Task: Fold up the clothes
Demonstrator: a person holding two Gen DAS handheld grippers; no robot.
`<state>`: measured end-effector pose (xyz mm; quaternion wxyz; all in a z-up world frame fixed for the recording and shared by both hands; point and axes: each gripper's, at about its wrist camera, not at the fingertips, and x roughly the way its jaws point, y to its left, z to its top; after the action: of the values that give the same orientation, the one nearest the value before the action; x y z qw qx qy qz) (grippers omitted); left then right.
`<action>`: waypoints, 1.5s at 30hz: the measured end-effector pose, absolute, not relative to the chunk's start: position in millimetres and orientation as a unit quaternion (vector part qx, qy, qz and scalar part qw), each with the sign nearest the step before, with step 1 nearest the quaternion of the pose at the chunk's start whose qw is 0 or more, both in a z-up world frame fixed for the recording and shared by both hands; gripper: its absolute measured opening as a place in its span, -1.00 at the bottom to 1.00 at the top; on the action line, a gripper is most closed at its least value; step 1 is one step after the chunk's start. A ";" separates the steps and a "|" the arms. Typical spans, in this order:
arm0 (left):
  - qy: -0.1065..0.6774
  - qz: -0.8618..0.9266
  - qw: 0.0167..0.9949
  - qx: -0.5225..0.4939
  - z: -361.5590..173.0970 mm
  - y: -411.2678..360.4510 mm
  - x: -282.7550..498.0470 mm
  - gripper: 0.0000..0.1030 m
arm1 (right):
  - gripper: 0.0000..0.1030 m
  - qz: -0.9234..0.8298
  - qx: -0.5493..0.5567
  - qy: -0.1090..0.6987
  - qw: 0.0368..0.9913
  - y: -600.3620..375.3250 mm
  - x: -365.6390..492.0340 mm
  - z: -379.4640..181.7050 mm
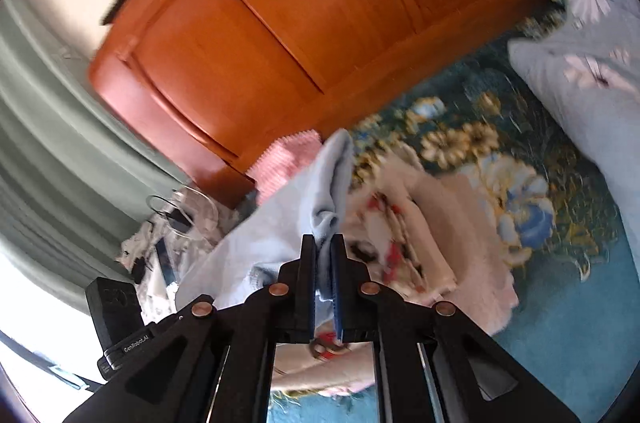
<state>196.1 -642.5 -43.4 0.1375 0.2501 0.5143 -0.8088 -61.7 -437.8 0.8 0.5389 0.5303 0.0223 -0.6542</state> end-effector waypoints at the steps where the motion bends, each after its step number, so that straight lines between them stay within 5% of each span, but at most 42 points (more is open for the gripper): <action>1: 0.519 -0.805 0.136 0.253 -48.4 -642.0 196.4 -0.59 | -0.88 -0.658 0.549 0.023 0.515 -433.8 -66.9 -20.3; 8: 0.542 -0.783 0.150 0.264 -65.2 -641.5 213.3 -0.18 | -0.84 -0.656 0.564 -0.024 0.502 -409.0 -90.2 -36.0; 14: 0.449 -0.800 0.254 0.307 -27.8 -643.1 220.6 -0.17 | -0.83 -0.701 0.534 0.023 0.471 -406.2 -98.2 0.7; 20: 0.392 -0.845 0.195 0.307 7.4 -625.6 158.5 -0.13 | -0.71 -0.689 0.490 0.089 0.527 -458.6 -49.2 27.9; 28: 0.338 -0.847 0.207 0.354 -48.7 -604.2 165.3 -0.13 | -0.55 -0.662 0.391 0.290 0.570 -470.6 19.9 -16.9; 39: 0.329 -0.850 0.227 0.342 -39.2 -586.4 174.1 -0.04 | -0.50 -0.684 0.413 0.239 0.552 -451.6 12.6 -24.3; 45: 0.321 -0.857 0.218 0.340 -51.6 -552.4 189.7 0.35 | -0.06 -0.694 0.404 0.252 0.541 -412.7 34.1 -46.4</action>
<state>189.7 -552.4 -51.6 0.2181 0.3401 0.3209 -0.8566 34.1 -412.7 -46.4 0.5406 0.4036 0.2522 -0.6937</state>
